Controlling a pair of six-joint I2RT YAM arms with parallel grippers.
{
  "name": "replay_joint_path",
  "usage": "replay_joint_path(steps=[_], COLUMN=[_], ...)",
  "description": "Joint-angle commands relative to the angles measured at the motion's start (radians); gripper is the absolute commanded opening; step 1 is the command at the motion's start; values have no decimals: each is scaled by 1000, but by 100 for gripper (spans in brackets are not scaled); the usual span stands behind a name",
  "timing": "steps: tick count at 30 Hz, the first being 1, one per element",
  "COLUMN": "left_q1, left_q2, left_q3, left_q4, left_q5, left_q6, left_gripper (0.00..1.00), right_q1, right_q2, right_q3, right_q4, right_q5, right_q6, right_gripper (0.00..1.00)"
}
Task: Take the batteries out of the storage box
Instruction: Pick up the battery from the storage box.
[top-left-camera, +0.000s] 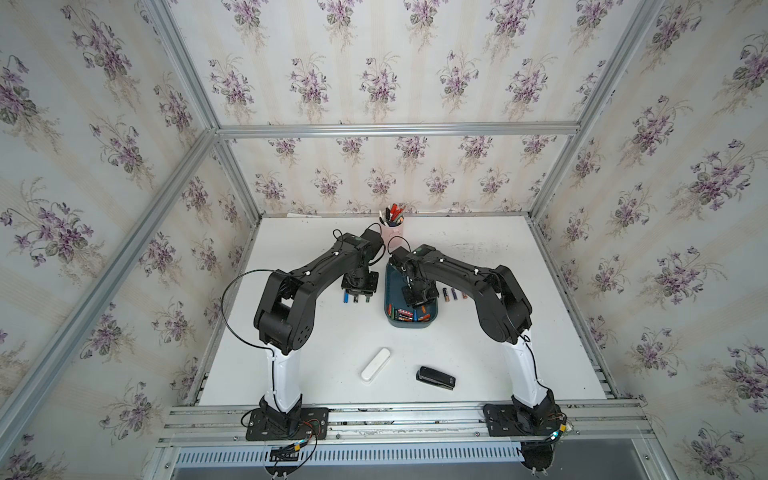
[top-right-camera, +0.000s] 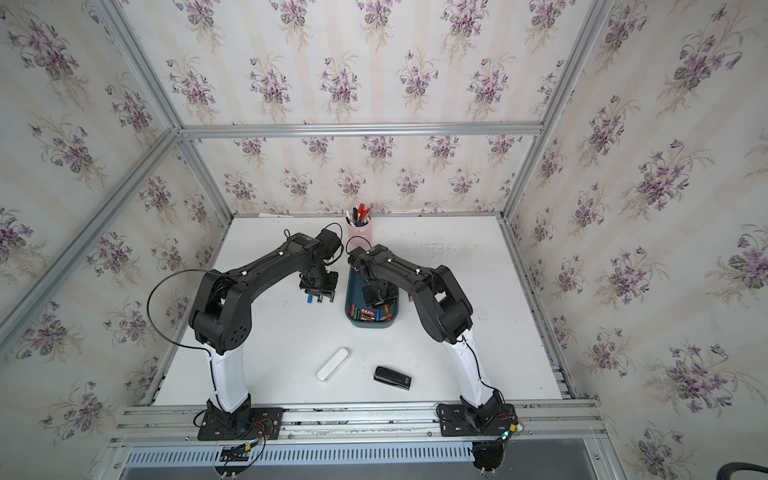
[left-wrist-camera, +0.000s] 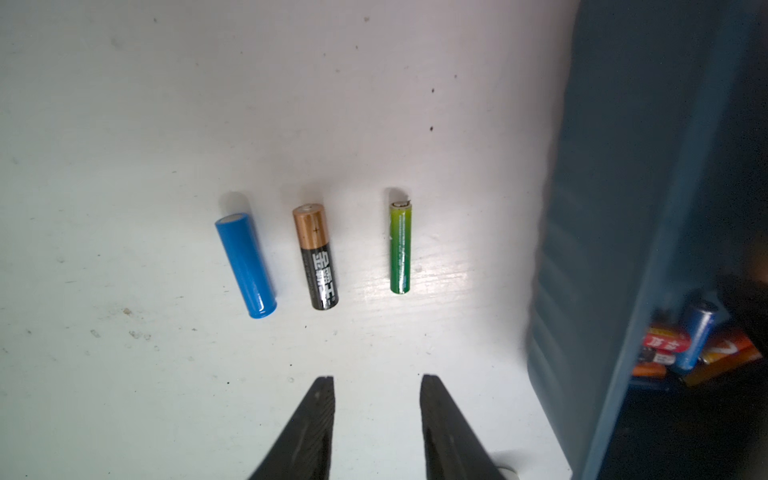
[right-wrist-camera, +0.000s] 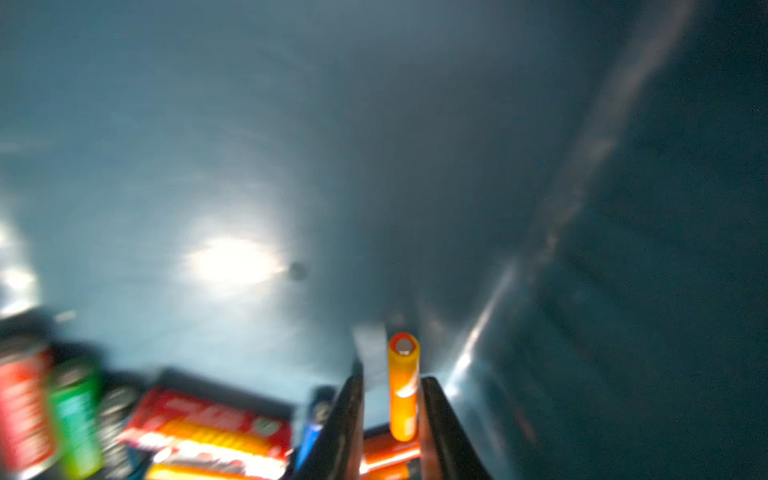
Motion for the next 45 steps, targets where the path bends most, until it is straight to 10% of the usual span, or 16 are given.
replay_joint_path(steps=[1,45], left_q1=[0,1], left_q2=[-14,-22], left_q3=[-1,-5], left_q4=[-19,-30], left_q5=[-14,-28], left_q6=[2,4], left_gripper=[40,40], right_q1=[-5,-93], right_q2=[-13,-77], right_q3=[-3,173], right_q4=[50,-35], right_q5=[-55,-32], right_q6=[-13,-83], right_gripper=[26,15])
